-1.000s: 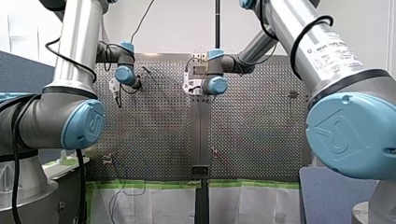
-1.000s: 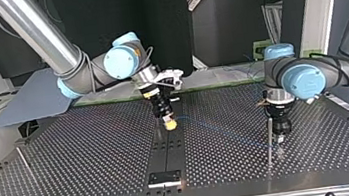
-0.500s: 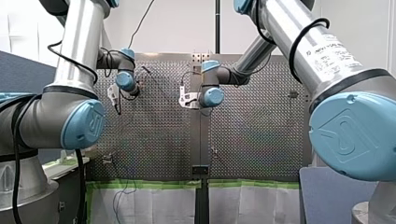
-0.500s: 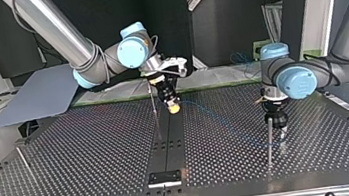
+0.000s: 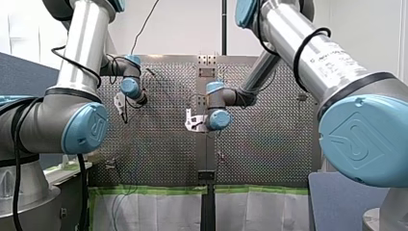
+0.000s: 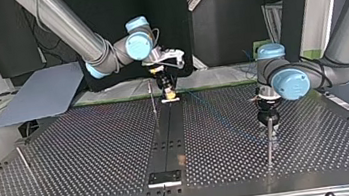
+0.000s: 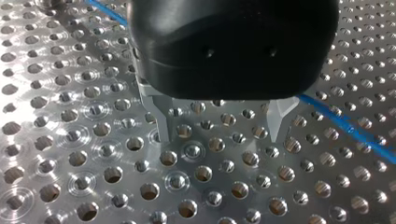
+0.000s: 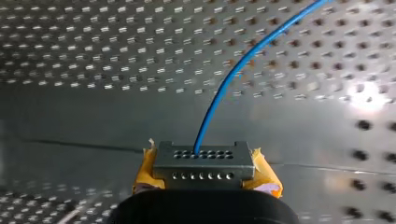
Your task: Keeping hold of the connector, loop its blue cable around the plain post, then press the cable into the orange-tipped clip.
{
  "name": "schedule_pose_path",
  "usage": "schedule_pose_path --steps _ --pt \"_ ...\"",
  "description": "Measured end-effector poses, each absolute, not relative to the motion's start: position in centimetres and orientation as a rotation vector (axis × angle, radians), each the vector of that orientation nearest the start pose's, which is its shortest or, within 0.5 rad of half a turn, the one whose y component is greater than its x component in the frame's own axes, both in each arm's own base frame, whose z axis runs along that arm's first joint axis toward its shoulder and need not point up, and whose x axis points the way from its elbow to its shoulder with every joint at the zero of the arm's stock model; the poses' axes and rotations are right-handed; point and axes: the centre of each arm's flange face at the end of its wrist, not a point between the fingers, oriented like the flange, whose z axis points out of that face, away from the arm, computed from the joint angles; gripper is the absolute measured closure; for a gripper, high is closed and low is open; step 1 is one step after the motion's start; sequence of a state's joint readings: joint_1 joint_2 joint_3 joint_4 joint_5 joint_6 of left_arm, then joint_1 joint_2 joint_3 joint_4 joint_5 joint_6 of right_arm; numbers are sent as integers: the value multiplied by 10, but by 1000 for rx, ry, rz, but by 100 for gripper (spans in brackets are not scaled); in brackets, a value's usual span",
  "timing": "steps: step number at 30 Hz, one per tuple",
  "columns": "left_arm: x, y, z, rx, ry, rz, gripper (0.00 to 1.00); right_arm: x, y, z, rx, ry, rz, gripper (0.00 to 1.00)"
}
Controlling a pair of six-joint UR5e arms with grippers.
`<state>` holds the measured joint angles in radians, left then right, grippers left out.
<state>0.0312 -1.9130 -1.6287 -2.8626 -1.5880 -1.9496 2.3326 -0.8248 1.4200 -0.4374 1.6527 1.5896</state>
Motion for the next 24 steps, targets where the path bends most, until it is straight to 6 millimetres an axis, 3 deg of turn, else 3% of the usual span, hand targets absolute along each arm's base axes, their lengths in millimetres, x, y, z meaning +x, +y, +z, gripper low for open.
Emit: schedule_pose_path --steps 24 --pt "594 -113 299 -374 1657 -234 1 557 -409 -3 1895 -992 1403 100"
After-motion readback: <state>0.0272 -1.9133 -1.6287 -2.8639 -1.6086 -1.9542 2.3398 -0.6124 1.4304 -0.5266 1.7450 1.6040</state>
